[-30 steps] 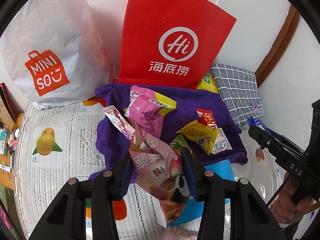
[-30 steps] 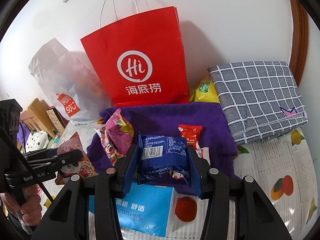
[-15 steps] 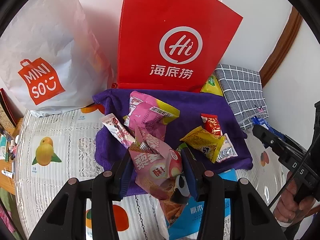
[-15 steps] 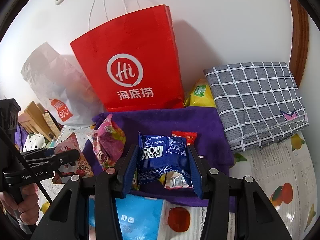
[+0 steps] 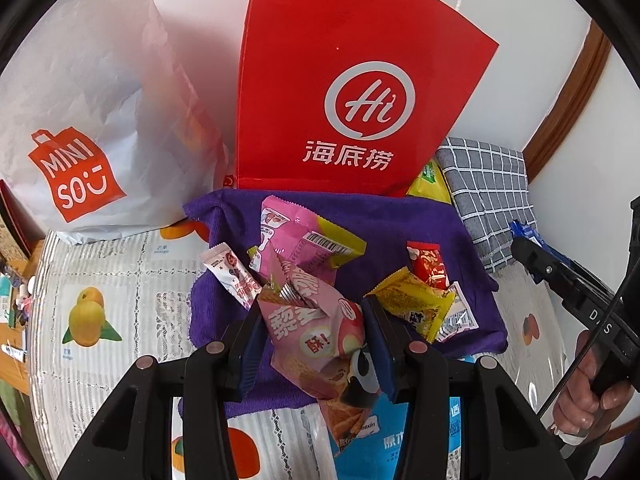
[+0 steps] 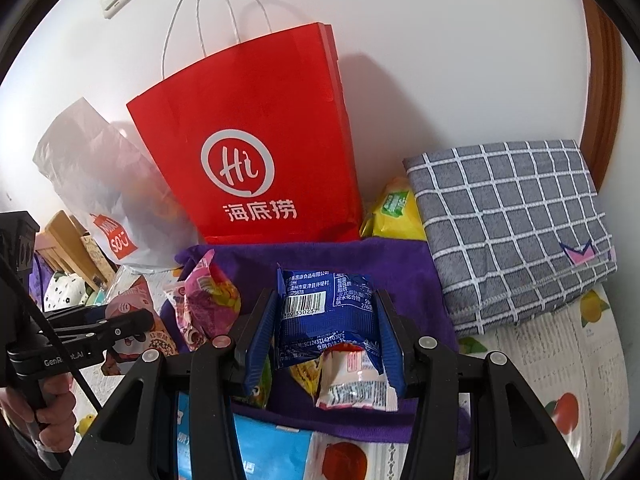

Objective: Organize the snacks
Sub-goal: 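Lower the blue packet with the right gripper while the left lowers the pink bag onto the towel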

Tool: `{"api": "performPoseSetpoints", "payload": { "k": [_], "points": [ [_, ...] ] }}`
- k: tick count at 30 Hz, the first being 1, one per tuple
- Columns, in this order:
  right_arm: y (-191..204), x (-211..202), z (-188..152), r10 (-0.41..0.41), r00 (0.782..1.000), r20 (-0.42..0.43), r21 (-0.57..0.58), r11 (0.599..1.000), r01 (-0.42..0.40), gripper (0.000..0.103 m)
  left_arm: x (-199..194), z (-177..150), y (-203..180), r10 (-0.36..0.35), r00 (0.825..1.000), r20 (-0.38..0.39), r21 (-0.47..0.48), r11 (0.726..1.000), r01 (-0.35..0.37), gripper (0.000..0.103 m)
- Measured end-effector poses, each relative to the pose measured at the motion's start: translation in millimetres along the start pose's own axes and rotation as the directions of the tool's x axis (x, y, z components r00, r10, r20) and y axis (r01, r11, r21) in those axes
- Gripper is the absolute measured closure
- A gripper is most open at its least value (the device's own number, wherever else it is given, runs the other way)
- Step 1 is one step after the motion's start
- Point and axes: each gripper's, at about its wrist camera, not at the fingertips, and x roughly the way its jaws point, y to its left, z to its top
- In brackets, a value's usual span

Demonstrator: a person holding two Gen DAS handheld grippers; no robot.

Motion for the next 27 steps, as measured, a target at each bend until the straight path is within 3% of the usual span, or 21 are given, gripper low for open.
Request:
{"api": "performPoseSetpoints", "payload": {
  "k": [11, 17, 27],
  "points": [
    [-11, 14, 10, 0.007, 1.0, 0.016, -0.005, 1.0, -0.006, 0.055, 12, 8, -3, 0.003, 1.0, -0.005, -0.004, 1.0, -0.003, 0.059],
    [-22, 35, 0, 0.0, 0.999, -0.032, -0.019, 1.0, -0.001, 0.055, 25, 10, -7, -0.019, 1.0, -0.02, 0.004, 1.0, 0.02, 0.059],
    [-31, 75, -14, 0.012, 0.992, -0.129, -0.022, 1.0, -0.015, 0.055, 50, 14, -14, 0.011, 1.0, -0.028, 0.013, 1.0, -0.011, 0.059]
  ]
}}
